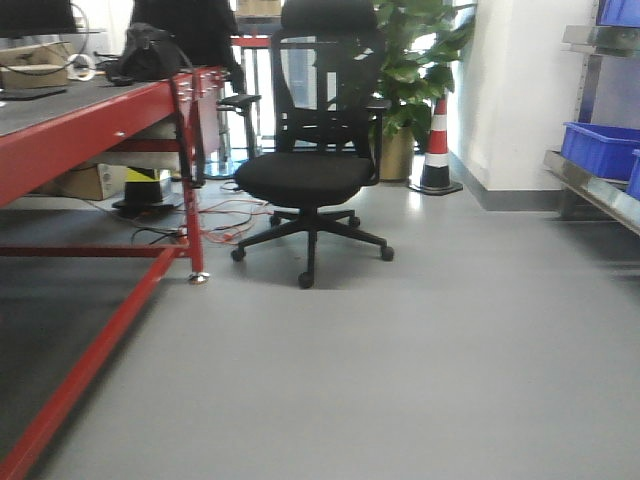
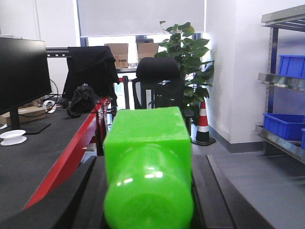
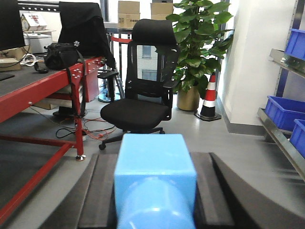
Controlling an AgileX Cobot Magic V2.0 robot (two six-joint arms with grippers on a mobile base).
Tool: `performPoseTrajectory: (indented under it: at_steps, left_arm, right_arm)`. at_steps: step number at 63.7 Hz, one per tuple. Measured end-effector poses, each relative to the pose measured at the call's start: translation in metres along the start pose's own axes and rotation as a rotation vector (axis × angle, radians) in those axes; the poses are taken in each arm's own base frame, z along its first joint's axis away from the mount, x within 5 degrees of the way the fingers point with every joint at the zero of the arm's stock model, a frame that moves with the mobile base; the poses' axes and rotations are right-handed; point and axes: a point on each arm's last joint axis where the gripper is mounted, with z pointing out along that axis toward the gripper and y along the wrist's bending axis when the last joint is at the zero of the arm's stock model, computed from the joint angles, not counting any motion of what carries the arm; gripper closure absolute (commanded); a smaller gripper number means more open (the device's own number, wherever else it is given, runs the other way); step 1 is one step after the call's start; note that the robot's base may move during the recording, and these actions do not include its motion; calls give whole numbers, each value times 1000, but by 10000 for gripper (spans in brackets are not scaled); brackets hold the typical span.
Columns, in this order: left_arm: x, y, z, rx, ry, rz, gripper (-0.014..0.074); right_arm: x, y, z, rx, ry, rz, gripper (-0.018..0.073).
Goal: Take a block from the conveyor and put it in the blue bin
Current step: 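Drive toward the metal shelves of blue bins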
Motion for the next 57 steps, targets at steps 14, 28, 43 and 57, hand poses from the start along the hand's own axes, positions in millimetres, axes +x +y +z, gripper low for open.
performPoseTrajectory:
  at_steps: [14, 28, 43, 57]
  left_arm:
    - [0, 0, 0, 0, 0, 0, 707]
    - [0, 0, 0, 0, 0, 0, 707]
    - [0, 0, 0, 0, 0, 0, 707]
    - [0, 0, 0, 0, 0, 0, 707]
  right_arm:
    - [0, 0, 0, 0, 0, 0, 721]
    - [0, 0, 0, 0, 0, 0, 721]
    - [0, 0, 0, 0, 0, 0, 721]
    - [0, 0, 0, 0, 0, 0, 721]
